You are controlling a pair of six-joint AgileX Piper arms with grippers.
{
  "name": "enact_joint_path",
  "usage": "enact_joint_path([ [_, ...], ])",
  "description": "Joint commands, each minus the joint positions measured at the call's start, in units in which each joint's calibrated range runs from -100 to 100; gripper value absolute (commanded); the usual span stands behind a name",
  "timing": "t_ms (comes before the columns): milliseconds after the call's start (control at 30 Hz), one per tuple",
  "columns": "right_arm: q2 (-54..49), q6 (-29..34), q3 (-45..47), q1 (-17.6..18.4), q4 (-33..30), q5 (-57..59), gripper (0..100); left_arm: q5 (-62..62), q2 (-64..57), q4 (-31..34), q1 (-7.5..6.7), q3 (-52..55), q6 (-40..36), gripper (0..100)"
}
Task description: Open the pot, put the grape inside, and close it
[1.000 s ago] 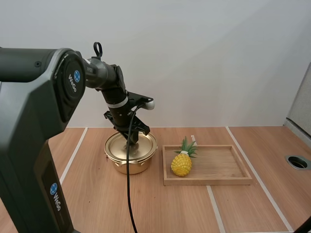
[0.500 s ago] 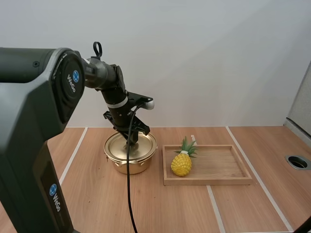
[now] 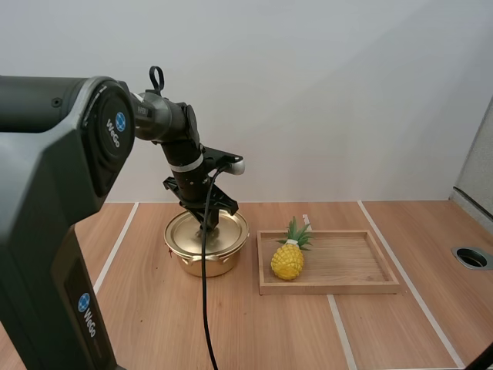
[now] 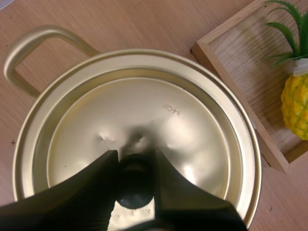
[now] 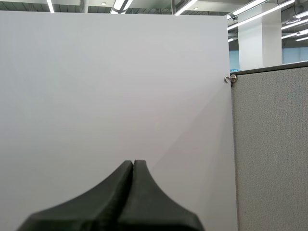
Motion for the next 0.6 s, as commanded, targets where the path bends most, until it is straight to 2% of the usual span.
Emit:
enact_joint_path([
  [0,-0.6,-0.5,-0.3,-0.2,-0.3,-0.9,0,7.2,0.4,2.6,0.18,1.4,-1.3,24],
  [33,-0.6,-0.5,-0.3,-0.2,-0.3,-0.9,0,7.7,0.4,2.3,0.18,1.4,-1.3,39],
  [100,-0.6,-0.5,-0.3,-0.2,-0.3,-0.9,0,8.7,0.4,1.5,0.18,1.4,-1.3,74],
  [133,-0.6,-0.5,-0.3,-0.2,-0.3,-0.9,0,8.9,0.4,1.1,0.18,1.4,-1.3,97],
  [167,-0.6,-0.5,-0.3,-0.2,-0.3,-0.9,0,8.9,0.4,0.8,0.18,1.4,-1.3,100],
  [567,-0.6,-0.5,-0.3,-0.2,-0.3,-0.9,0,8.9,0.3,0.8,0.18,1.4,-1.3,100],
])
